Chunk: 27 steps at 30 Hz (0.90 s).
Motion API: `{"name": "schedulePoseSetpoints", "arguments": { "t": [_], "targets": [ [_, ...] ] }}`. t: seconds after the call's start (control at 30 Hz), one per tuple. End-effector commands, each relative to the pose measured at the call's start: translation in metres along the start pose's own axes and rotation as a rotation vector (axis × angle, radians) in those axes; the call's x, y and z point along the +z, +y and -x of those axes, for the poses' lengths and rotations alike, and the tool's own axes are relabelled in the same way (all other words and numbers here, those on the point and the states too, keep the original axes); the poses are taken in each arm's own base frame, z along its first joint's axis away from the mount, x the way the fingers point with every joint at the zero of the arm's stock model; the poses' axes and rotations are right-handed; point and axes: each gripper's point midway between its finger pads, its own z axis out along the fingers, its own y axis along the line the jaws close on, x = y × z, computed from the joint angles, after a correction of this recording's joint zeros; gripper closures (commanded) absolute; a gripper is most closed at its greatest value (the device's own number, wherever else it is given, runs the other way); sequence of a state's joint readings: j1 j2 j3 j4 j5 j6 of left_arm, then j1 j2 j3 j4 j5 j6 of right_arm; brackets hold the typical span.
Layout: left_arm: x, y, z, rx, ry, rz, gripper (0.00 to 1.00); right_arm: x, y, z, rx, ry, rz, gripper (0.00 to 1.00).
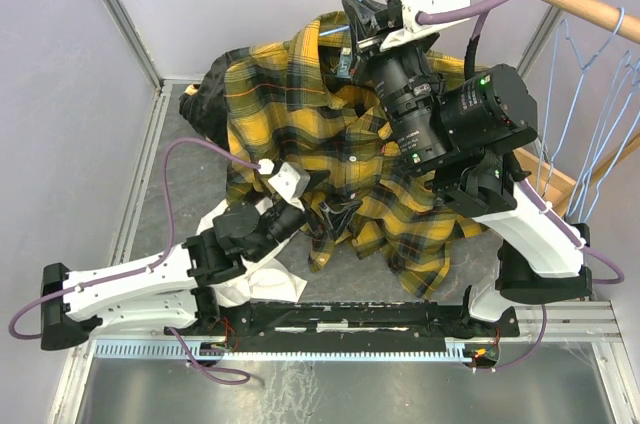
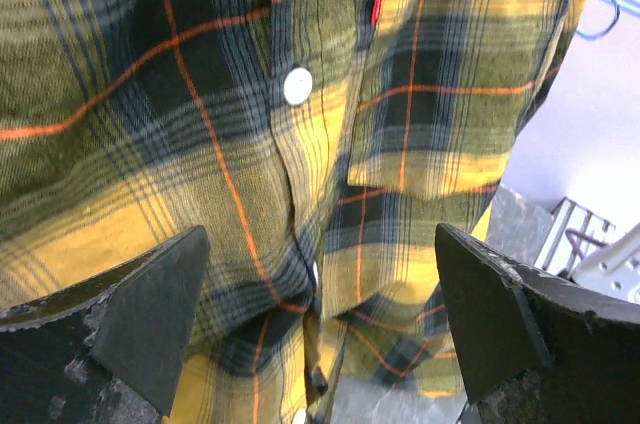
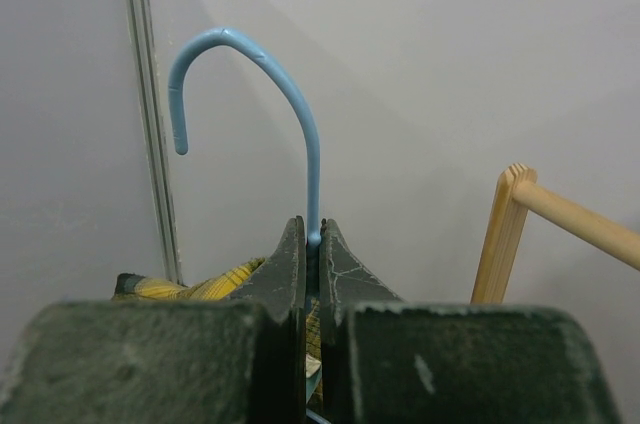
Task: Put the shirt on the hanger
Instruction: Hang the shirt on the hanger.
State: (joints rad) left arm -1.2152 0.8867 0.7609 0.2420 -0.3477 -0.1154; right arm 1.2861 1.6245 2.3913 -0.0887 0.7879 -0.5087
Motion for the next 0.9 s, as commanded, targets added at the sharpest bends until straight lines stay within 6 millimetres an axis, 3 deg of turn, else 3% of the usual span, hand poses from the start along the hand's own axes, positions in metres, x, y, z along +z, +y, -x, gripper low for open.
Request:
{"name": "schedulePoseSetpoints", "arguments": {
  "t": [0.0, 0.27, 0.3, 0.5, 0.53, 0.63, 0.73, 0.87],
  "targets": [
    [0.014, -0.003, 0.023, -0.098, -0.135, 0.031, 0.01, -0.005, -0.019, 0.024, 0.077, -0.059, -0.013, 1.00],
    [0.042, 0.014, -0.010, -0.074, -0.072, 0.181, 0.01, -0.007, -0.015, 0.027, 0.123, -0.067, 0.012, 1.00],
    [0.045, 0.016, -0.015, -0.075, -0.061, 0.199, 0.04, -0.006, -0.015, 0.027, 0.125, -0.068, 0.014, 1.00],
    [0.058, 0.024, -0.045, -0.053, 0.032, 0.279, 0.50, -0.005, -0.013, 0.031, 0.133, -0.074, 0.018, 1.00],
    [0.059, 0.023, -0.054, -0.036, 0.070, 0.275, 0.63, -0.006, -0.015, 0.033, 0.134, -0.079, 0.017, 1.00],
    [0.054, 0.026, -0.076, -0.014, 0.142, 0.280, 0.86, -0.007, -0.019, 0.035, 0.131, -0.082, 0.014, 1.00],
    [0.040, 0.031, -0.098, -0.018, 0.192, 0.286, 0.97, -0.010, -0.026, 0.037, 0.123, -0.085, 0.004, 1.00],
    [0.013, 0.037, -0.133, -0.030, 0.274, 0.270, 0.97, -0.013, -0.035, 0.039, 0.101, -0.088, -0.017, 1.00]
  ]
}}
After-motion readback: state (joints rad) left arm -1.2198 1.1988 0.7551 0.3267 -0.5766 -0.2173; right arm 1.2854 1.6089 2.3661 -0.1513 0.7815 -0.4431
